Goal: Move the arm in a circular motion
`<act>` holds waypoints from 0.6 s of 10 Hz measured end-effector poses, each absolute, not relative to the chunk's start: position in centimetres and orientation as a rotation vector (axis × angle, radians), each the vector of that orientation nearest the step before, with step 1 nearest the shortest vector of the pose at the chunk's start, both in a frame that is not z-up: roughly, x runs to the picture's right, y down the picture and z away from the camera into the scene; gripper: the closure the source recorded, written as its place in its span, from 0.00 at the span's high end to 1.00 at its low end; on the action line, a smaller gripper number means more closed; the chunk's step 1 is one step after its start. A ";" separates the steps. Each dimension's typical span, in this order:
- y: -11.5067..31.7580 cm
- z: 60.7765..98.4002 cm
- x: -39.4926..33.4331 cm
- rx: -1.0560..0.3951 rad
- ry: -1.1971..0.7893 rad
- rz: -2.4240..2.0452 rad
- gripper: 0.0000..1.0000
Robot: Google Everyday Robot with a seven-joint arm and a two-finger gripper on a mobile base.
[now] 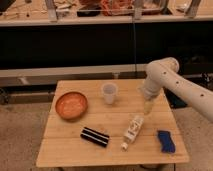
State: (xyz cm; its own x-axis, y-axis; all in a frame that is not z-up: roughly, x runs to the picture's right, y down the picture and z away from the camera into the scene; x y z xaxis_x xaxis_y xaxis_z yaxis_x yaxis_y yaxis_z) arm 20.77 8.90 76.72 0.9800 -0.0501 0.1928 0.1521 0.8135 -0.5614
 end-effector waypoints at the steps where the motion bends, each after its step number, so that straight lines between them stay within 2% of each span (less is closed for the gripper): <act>1: 9.9 75.9 21.4 -0.614 -0.169 -0.104 0.80; 6: 12.5 73.5 20.1 -0.630 -0.163 -0.120 0.80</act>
